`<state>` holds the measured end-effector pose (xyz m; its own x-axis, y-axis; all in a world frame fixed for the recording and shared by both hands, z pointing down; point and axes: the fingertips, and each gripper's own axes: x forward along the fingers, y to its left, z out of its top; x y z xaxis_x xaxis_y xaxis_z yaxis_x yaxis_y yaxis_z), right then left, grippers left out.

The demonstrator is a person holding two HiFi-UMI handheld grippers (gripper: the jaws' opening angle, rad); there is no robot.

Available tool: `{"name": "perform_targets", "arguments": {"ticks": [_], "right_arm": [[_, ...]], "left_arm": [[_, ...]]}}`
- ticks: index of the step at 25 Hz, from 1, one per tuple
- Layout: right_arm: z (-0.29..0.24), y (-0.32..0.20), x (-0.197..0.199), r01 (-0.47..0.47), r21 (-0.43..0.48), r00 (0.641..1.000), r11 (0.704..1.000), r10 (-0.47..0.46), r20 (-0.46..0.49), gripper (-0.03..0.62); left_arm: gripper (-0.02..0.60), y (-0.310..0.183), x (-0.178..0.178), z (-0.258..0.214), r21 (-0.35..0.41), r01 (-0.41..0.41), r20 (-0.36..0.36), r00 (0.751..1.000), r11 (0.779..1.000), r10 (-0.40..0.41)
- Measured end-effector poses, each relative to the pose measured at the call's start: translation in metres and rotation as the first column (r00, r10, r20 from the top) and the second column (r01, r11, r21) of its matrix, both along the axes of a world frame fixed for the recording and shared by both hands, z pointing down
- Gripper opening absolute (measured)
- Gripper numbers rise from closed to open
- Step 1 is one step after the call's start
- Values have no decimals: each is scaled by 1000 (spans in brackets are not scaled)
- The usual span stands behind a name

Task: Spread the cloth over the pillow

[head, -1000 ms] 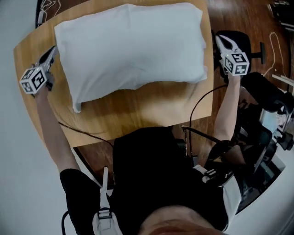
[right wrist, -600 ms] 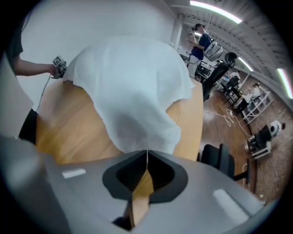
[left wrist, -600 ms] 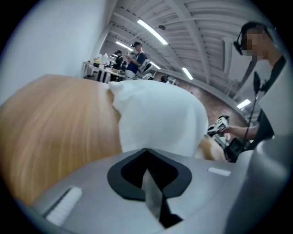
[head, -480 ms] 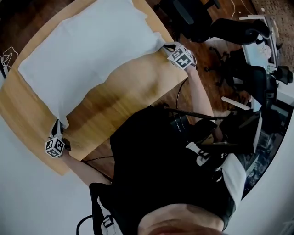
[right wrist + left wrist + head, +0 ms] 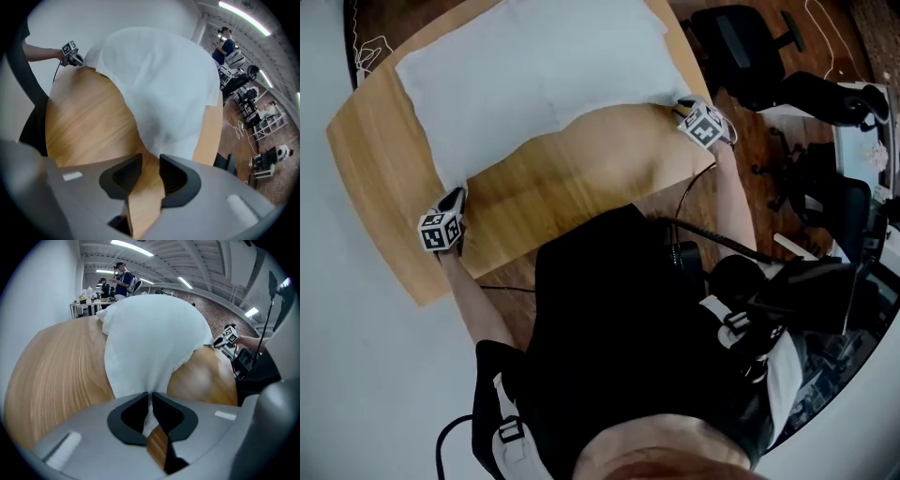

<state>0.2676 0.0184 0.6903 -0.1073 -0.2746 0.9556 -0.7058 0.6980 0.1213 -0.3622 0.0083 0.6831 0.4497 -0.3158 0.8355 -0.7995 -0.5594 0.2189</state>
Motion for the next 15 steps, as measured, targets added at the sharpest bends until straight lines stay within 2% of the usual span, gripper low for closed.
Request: {"name": "perform_targets", "arguments": {"ticks": [3,5,6,7,9,11,12,13,14,15], "right_arm": [[-21,8,-3,-21,14,1000,1000,21,14,117],[-45,3,-37,14,39,992,999,-19,124,112],[-59,1,-67,47,56,974,997,-58,219,94],[-72,-2,-105,85,80,937,993,-107,332,92],[-95,-4,-201,172,154,812,973,-229,537,91],[-112,-9,-297,253,260,692,932,-362,625,91],[-112,-15,-332,278,295,668,914,-405,624,92],[-103,-22,-351,286,293,687,912,-408,602,92],[-85,-29,-351,274,255,744,927,-372,555,91],[-63,-34,-335,243,196,816,950,-309,488,89]], "left_arm": [[34,2,-13,-10,13,33,-13,999,999,-33],[34,0,-23,-16,41,88,-32,996,995,-87],[34,-1,-27,-17,52,114,-44,993,992,-111],[34,-2,-28,-17,57,130,-55,990,990,-127],[34,0,-26,-13,56,141,-66,988,988,-138],[34,1,-19,-9,55,140,-67,988,989,-136],[34,1,-16,-7,58,140,-67,988,988,-136],[34,1,-14,-7,63,145,-68,988,987,-141],[34,1,-14,-8,71,157,-73,986,985,-152],[34,2,-16,-11,81,176,-82,982,981,-169]]}}
